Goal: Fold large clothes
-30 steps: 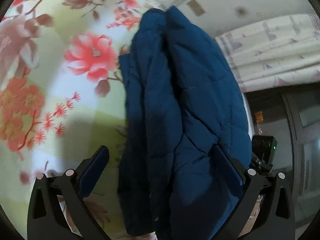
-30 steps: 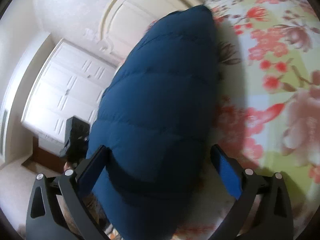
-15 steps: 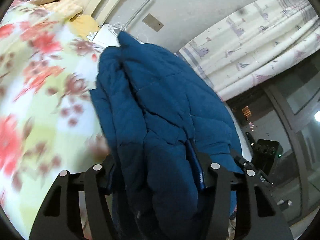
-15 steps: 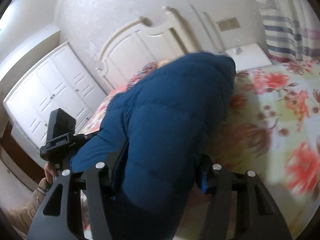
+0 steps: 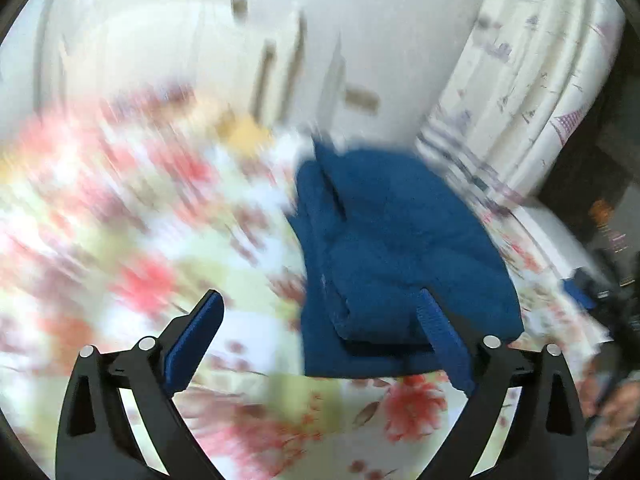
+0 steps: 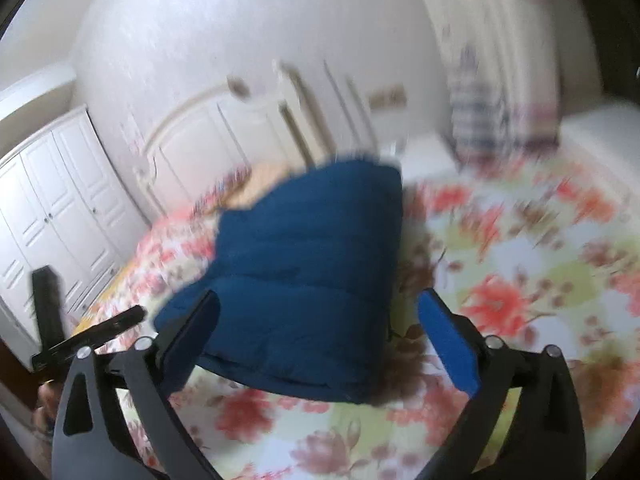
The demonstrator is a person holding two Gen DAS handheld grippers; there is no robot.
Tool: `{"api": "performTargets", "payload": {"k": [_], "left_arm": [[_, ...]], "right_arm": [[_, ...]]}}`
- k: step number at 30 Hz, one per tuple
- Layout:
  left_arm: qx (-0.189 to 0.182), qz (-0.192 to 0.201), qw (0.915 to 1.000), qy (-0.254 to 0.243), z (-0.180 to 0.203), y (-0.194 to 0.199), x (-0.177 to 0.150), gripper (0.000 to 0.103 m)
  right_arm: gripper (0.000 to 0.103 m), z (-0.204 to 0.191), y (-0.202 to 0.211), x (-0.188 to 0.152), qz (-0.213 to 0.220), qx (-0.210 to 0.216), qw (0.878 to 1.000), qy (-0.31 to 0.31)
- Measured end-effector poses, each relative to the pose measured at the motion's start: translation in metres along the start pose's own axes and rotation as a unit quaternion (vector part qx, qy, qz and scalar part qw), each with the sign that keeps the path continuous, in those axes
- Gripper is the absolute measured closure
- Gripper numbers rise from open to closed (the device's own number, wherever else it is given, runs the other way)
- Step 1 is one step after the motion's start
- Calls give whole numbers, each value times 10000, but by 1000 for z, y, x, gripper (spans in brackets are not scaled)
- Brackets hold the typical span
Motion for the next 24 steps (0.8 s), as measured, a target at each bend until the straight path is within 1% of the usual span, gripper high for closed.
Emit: {"api": "performTargets", "payload": {"k": [1,2,3,4,5,7,8,10,11,13,16,19,24], "left_arm": [[263,418,9985,-217,4,28,10,5],[454,670,9961,-362,8,47,17,4],[784,1052,9897,-567,9,77,27,4],[982,1306,9841,-703,13,95,29,4],[1168,1641,9757,-859,22,118,35,4],[1228,1908,9694,-932,33,146,37,4],[1178,1963,9691,-914,35,157,36,4],[924,1914,9742,-756,43,167,32,4],[877,1831,9770,-659,45,167,29,4],[891,1671,9803,-555,42,166,21,4],[831,1471,9843,-503,41,160,11,4],[819,1366,9861,-466,42,152,4,4],[835,1317,9865,-492,40,147,-2,4]], "right_arm": [[3,-14,19,7,217,-88,9995,224],[3,-26,32,15,355,-188,9982,450],[3,-41,50,21,500,-326,9957,711],[3,-59,67,27,707,-547,9909,1010],[3,-71,77,31,834,-722,9865,1207],[3,-88,91,30,889,-974,9801,1482],[3,-98,99,26,880,-1107,9764,1630],[3,-106,103,16,720,-1229,9753,1685],[3,-109,102,11,611,-1247,9762,1668],[3,-112,101,-3,363,-1225,9781,1641],[3,-114,93,-25,-8,-1309,9769,1688],[3,-109,82,-37,-246,-1342,9763,1677],[3,-108,68,-40,-318,-1424,9762,1602]]}}
Point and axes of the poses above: each gripper's, at about its wrist camera, not at the fingertips, and y roughly against the way its jaws point, z to its right, x to its top, the point moved 6 cm from there along -y, roughly the way its jaws point, and after that the axes turned 11 degrees about x, right-handed, at the moved point
